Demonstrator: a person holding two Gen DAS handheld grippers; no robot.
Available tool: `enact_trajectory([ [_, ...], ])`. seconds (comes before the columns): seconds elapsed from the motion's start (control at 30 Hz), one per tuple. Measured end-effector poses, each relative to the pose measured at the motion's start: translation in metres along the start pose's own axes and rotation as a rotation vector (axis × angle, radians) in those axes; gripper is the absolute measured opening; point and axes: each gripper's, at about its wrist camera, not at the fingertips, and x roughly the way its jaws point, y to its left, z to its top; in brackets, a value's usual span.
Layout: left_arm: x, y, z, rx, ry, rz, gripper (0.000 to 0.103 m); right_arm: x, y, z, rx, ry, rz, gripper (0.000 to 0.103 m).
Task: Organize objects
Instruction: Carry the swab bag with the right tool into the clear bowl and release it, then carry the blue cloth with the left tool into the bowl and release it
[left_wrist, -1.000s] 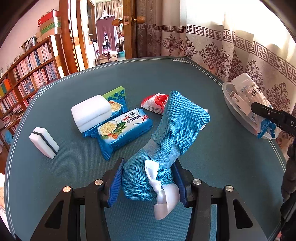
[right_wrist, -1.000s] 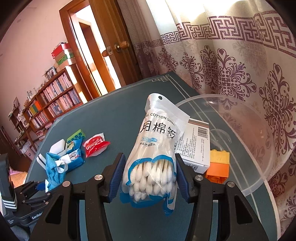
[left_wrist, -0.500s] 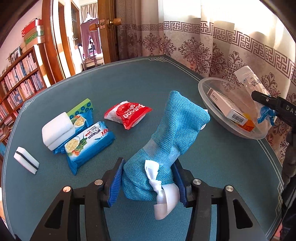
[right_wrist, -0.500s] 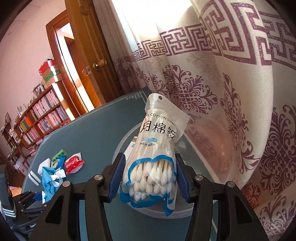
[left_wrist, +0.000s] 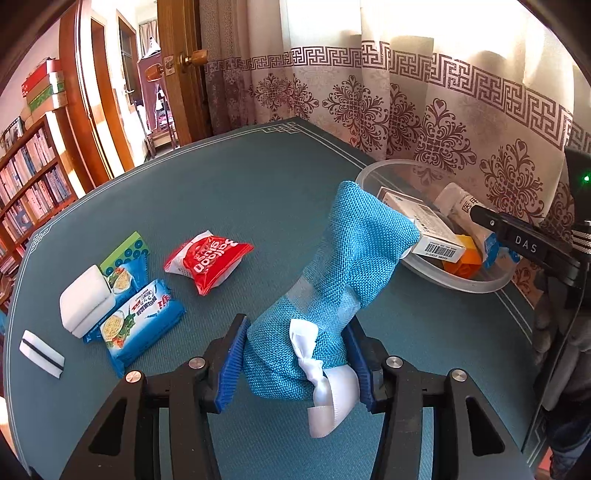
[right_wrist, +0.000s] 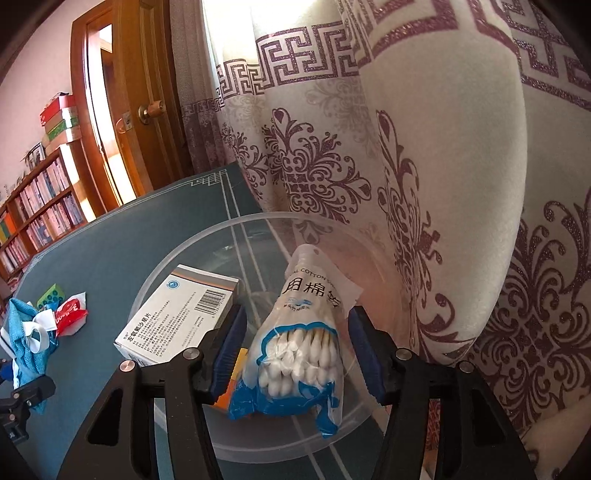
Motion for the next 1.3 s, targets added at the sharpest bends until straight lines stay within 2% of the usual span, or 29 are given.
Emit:
enact_trajectory([
  [0.23,-0.001,-0.013,0.011,0.016,-0.014,-0.030,0.054,-0.014,-0.006,-0.010,0.041,-0.048,-0.013,0.059],
  [0.4,0.001,-0.023,0.025,0.026,-0.019,-0.047,0.054,-0.021,-0.001,-0.018,0.023,-0.082,-0.032,0.060],
  [0.6,0.003,-0.039,0.049,0.042,-0.046,-0.080,0.054,-0.022,-0.001,-0.025,0.021,-0.083,-0.024,0.060],
  [0.77,0.013,-0.056,0.067,0.064,-0.050,-0.099,0.054,-0.023,-0.011,-0.028,0.070,-0.083,-0.017,0.060],
  [0.9,0.023,-0.069,0.081,0.067,-0.034,-0.139,0.054,-0.023,-0.016,-0.028,0.103,-0.085,-0.014,0.060],
  [1.1,0.034,-0.083,0.102,0.027,0.007,-0.245,0.055,-0.025,-0.018,-0.031,0.105,-0.087,-0.009,0.060],
  [1.17,0.038,-0.088,0.108,0.012,0.014,-0.268,0.059,-0.026,-0.018,-0.032,0.102,-0.087,-0.006,0.060],
  [1.2,0.040,-0.089,0.111,0.000,0.012,-0.281,0.069,-0.025,-0.018,-0.032,0.102,-0.086,-0.004,0.060],
  [1.23,0.042,-0.089,0.114,-0.016,0.004,-0.293,0.085,-0.025,-0.018,-0.032,0.104,-0.085,-0.003,0.060],
  [1.3,0.042,-0.086,0.116,-0.051,-0.025,-0.314,0.095,-0.025,-0.020,-0.032,0.109,-0.087,0.001,0.060],
])
